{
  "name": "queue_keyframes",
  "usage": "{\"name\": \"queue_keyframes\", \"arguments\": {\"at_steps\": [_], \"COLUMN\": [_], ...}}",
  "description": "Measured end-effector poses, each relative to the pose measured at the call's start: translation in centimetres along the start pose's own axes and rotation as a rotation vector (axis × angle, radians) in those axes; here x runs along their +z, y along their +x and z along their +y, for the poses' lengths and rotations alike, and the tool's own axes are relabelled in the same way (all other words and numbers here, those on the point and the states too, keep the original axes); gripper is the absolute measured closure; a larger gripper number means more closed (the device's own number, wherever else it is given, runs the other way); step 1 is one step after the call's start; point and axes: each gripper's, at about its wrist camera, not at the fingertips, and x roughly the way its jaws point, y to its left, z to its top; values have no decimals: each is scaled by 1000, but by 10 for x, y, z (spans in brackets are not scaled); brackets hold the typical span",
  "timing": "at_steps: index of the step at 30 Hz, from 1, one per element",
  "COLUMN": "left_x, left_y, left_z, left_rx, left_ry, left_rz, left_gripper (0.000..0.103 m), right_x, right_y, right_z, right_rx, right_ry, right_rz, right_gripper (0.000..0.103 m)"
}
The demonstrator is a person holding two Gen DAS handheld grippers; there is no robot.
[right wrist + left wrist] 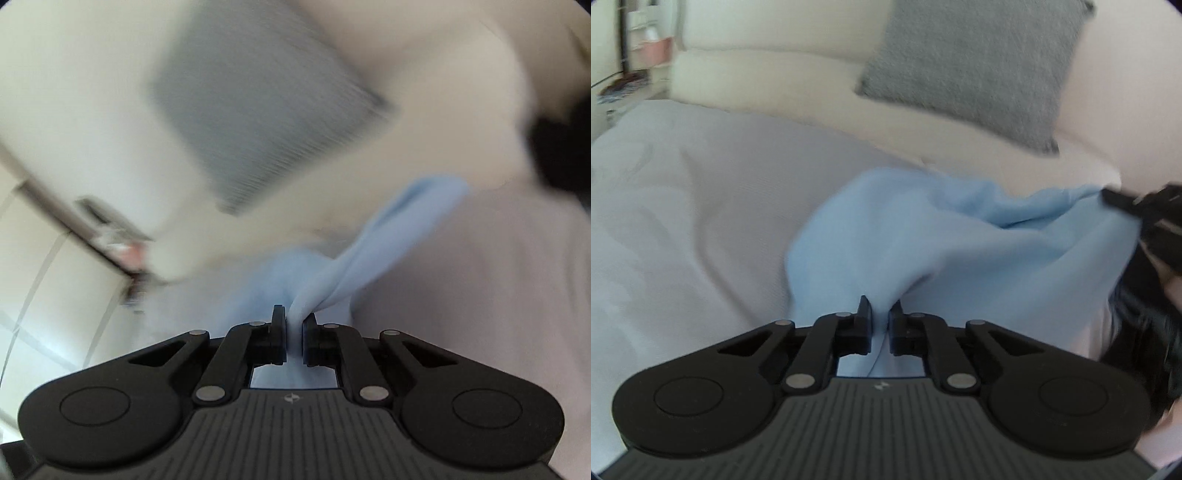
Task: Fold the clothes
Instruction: 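Grasp the light-blue sweatshirt with both grippers, then lift the sweatshirt with both grippers and shake it out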
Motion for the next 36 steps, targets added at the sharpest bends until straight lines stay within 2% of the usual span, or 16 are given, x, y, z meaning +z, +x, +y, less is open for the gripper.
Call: {"name": "queue_keyframes", "arguments": {"at_steps": [5,9,12,16,18,19,20,21,22,23,24,27,30,33,36], "left_x": [4,-17,-48,-108,-146,-164,-189,-209,-231,-257,-285,-348,-391,-407,-412], "left_y": [-89,-189,-272,-377,-422,-434,-445,-451,-456,-460,-466,-478,-474,-455,-434], "left_z": [35,60,80,113,131,139,152,163,173,180,186,192,185,169,142], "left_rx": [53,125,207,324,404,434,460,484,497,515,525,481,458,379,326], "left_ry": [-86,-144,-200,-286,-310,-326,-363,-400,-424,-447,-474,-549,-575,-583,-495], "left_rz": [-147,-295,-390,-452,-423,-382,-308,-245,-182,-118,-71,37,148,202,231], "left_gripper": [98,98,98,98,98,97,96,95,95,95,95,95,94,94,82], "right_x": [5,-14,-41,-98,-137,-156,-176,-197,-227,-258,-288,-356,-389,-397,-385], "right_y": [-38,-78,-117,-159,-168,-172,-176,-180,-177,-175,-173,-162,-152,-154,-139], "right_z": [103,181,235,292,310,320,329,338,345,346,345,312,272,244,216], "right_rx": [261,500,695,860,871,875,879,877,843,775,707,530,393,276,175], "right_ry": [-194,-325,-403,-447,-451,-452,-453,-458,-486,-501,-510,-442,-367,-367,-350], "right_rz": [-86,-111,-83,45,207,288,369,461,611,724,830,1025,1108,1084,1022], "right_gripper": [95,95,95,95,94,92,79,51,35,24,23,29,30,30,30]}}
